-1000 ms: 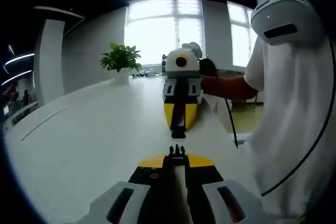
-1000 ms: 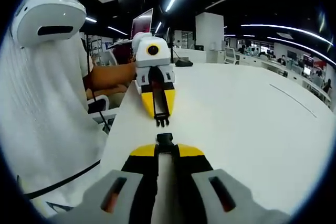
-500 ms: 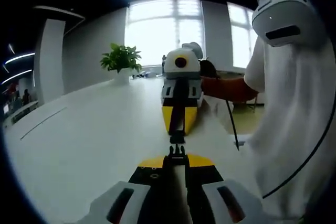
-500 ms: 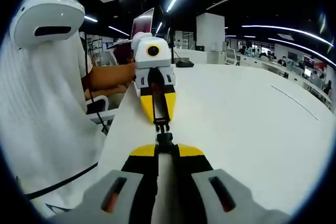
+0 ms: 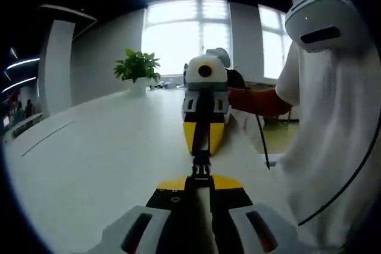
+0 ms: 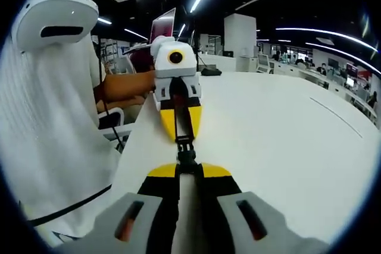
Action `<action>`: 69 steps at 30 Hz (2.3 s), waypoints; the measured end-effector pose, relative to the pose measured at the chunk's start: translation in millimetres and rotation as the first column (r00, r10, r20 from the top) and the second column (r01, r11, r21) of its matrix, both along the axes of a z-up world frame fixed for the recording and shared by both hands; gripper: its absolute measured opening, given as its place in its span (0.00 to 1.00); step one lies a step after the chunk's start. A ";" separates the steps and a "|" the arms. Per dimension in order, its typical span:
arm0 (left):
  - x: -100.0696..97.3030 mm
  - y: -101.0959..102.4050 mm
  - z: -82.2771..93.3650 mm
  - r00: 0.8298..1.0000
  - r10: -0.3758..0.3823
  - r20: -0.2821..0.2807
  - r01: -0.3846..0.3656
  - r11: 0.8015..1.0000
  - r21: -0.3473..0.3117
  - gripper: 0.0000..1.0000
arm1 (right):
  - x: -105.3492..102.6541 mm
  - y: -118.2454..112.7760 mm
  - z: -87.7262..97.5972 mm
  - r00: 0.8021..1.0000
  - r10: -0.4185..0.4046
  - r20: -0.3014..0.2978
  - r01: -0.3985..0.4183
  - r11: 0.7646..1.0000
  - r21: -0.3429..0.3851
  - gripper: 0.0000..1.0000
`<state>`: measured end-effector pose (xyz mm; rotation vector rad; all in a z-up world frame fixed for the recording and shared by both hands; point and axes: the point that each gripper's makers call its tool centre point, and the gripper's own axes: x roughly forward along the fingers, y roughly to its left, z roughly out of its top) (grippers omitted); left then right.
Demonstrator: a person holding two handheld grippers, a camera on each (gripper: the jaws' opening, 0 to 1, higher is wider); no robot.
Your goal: Snap the two parts of the plastic buckle together until the buckle closes and remains connected.
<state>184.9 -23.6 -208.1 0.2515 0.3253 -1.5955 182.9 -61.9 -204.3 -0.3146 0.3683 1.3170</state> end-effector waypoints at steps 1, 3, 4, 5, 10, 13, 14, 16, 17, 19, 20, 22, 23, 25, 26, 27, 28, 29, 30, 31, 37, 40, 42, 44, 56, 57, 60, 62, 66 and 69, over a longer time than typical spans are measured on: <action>-0.2 -0.2 0.1 1.000 0.000 0.002 0.000 1.000 -0.001 0.11 | 0.1 1.2 -0.1 1.000 0.003 0.000 -0.003 1.000 -0.001 0.12; -0.2 -0.1 0.0 1.000 0.000 0.003 0.000 1.000 -0.001 0.11 | 1.4 2.7 0.0 1.000 0.003 0.002 -0.003 1.000 -0.002 0.12; -0.1 0.0 0.0 1.000 0.000 0.003 0.000 1.000 -0.001 0.11 | 2.0 3.4 0.0 1.000 0.003 0.005 -0.003 1.000 -0.003 0.12; 0.0 0.0 -0.1 1.000 0.001 0.005 -0.001 1.000 -0.002 0.11 | 2.2 3.7 0.0 1.000 0.003 0.008 -0.003 1.000 -0.004 0.12; -0.2 -0.3 0.3 1.000 0.002 0.013 -0.002 1.000 -0.003 0.11 | 1.9 3.8 0.4 1.000 0.008 0.007 -0.008 1.000 -0.004 0.12; -0.6 -0.8 0.9 1.000 -0.001 0.018 0.001 1.000 -0.005 0.11 | 1.8 3.9 0.6 1.000 0.008 0.007 -0.008 1.000 -0.001 0.12; -0.8 -1.2 1.0 1.000 -0.004 0.020 0.004 1.000 -0.005 0.11 | 1.8 3.8 0.7 1.000 0.007 0.006 -0.007 1.000 0.000 0.12; -1.0 -4.4 1.9 1.000 -0.006 0.011 0.006 1.000 0.003 0.11 | 1.8 3.8 0.7 1.000 0.004 0.002 -0.004 1.000 0.001 0.12; -1.0 -5.4 1.9 1.000 -0.008 0.008 0.008 1.000 0.004 0.11 | 1.6 4.2 0.7 1.000 0.003 0.000 -0.003 1.000 0.002 0.12; -1.2 -5.4 1.8 1.000 -0.009 0.005 0.009 1.000 0.007 0.11 | 1.6 4.8 0.8 1.000 0.001 0.001 -0.001 1.000 -0.003 0.12; -1.3 -5.1 1.7 1.000 -0.010 0.005 0.010 1.000 0.007 0.11 | 1.6 4.7 0.7 1.000 0.001 0.003 -0.001 1.000 -0.006 0.12; -1.0 -4.6 1.4 1.000 -0.009 0.005 0.009 1.000 0.007 0.11 | 1.5 4.7 0.7 1.000 0.005 0.008 -0.005 1.000 -0.005 0.12; -1.0 -4.4 1.3 1.000 -0.009 0.005 0.009 1.000 0.007 0.11 | 1.4 4.6 0.6 1.000 0.007 0.010 -0.007 1.000 -0.001 0.12; -0.7 -4.2 1.1 1.000 -0.008 0.003 0.008 1.000 0.008 0.11 | 1.3 4.7 0.7 1.000 0.009 0.011 -0.009 1.000 0.000 0.12; -0.6 -4.1 1.0 1.000 -0.007 0.003 0.007 1.000 0.007 0.11 | 1.3 4.7 0.7 1.000 0.010 0.012 -0.010 1.000 0.000 0.12; -0.6 -4.1 0.9 1.000 -0.007 0.005 0.006 1.000 0.006 0.11 | 1.3 4.7 0.7 1.000 0.011 0.012 -0.011 1.000 0.000 0.12; -1.0 -4.3 1.0 1.000 -0.006 0.007 0.006 1.000 0.005 0.11 | 1.3 4.7 0.7 1.000 0.012 0.013 -0.012 1.000 0.000 0.12; -1.2 -4.5 1.1 1.000 -0.006 0.007 0.006 1.000 0.004 0.11 | 1.2 4.6 0.8 1.000 0.019 0.019 -0.019 1.000 0.002 0.12; -1.3 -4.6 1.2 1.000 -0.006 0.007 0.006 1.000 0.004 0.11 | 0.7 4.6 1.0 0.999 0.037 0.036 -0.037 0.999 0.006 0.12; -1.5 -4.8 1.2 1.000 -0.007 0.006 0.007 1.000 0.003 0.11 | 0.4 4.5 0.9 0.998 0.046 0.047 -0.046 0.999 0.010 0.13; -1.0 -4.3 0.7 1.000 -0.006 0.007 0.006 1.000 0.003 0.11 | 0.1 4.7 0.8 0.997 0.063 0.040 -0.064 0.998 0.014 0.13; -0.8 -4.2 0.4 1.000 -0.006 0.007 0.006 1.000 0.003 0.11 | 0.1 4.4 0.7 0.997 0.070 0.038 -0.071 0.997 0.018 0.13; -0.6 -4.2 0.2 1.000 -0.007 0.005 0.007 1.000 0.003 0.11 | 0.0 4.0 0.7 0.996 0.077 0.036 -0.078 0.997 0.018 0.13; -0.6 -4.3 0.2 1.000 -0.008 0.003 0.008 1.000 0.002 0.11 | -0.2 4.2 0.9 0.996 0.083 0.040 -0.084 0.996 0.018 0.13; 0.1 -4.0 0.0 1.000 -0.006 0.001 0.006 1.000 0.001 0.11 | -1.4 2.9 1.0 0.994 0.098 0.046 -0.099 0.995 0.027 0.12; 0.1 -4.0 0.0 1.000 -0.007 0.001 0.007 1.000 0.001 0.11 | -1.4 3.0 1.0 0.994 0.098 0.046 -0.099 0.995 0.026 0.12; 0.2 -4.5 0.1 1.000 -0.008 0.004 0.008 1.000 -0.001 0.11 | -1.5 3.2 1.1 0.994 0.098 0.047 -0.099 0.995 0.026 0.12; 0.0 -4.8 0.2 1.000 -0.007 0.008 0.007 1.000 -0.002 0.11 | -1.5 3.3 1.1 0.994 0.102 0.051 -0.103 0.994 0.027 0.12; -0.3 -4.8 0.2 1.000 -0.012 0.010 0.012 1.000 0.002 0.11 | -1.4 3.7 1.1 0.993 0.108 0.044 -0.109 0.994 0.023 0.12; 0.5 -5.5 0.4 1.000 -0.030 0.004 0.030 1.000 0.007 0.11 | -0.9 3.8 1.1 0.992 0.120 0.039 -0.121 0.992 0.021 0.12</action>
